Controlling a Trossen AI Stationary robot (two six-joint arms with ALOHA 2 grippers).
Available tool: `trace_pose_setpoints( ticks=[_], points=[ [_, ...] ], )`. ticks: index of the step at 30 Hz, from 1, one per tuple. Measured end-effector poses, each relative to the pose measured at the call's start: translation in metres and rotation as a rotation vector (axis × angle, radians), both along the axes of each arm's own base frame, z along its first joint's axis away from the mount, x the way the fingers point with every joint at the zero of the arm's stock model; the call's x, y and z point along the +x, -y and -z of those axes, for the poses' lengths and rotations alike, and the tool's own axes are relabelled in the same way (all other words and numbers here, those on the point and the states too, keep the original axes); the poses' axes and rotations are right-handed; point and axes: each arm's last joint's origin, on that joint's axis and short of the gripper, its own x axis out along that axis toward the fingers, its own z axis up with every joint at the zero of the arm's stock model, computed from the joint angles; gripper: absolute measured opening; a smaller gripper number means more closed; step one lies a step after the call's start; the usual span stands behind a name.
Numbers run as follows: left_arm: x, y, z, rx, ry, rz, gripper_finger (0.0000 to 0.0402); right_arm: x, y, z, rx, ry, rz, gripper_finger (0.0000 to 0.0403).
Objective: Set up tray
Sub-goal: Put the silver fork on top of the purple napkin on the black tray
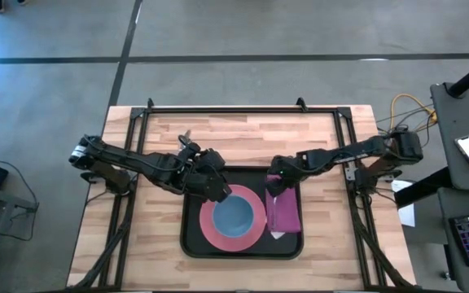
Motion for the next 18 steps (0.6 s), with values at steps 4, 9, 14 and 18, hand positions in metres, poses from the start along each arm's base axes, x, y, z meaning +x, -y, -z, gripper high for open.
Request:
trace_pose_setpoints(
  ticks=[4,9,14,18],
  points=[
    [-0.001,-0.001,-0.001,0.013,0.006,-0.01,0.0196,-0.013,0.0,-0.011,-0.074,-0.047,0.002,0.0152],
    [-0.001,-0.001,-0.001,0.017,0.008,-0.012,0.0196,-0.028,0.0,-0.022,-0.127,-0.102,-0.004,0.0154],
    [-0.001,-0.001,-0.001,0.017,0.008,-0.013,0.0196,-0.03,-0.007,-0.025,-0.111,-0.094,-0.063,0.0132],
    [-0.001,-0.001,-0.001,0.022,0.007,-0.015,0.0196,-0.022,-0.013,-0.016,-0.094,-0.089,-0.103,0.0113]
  ],
)
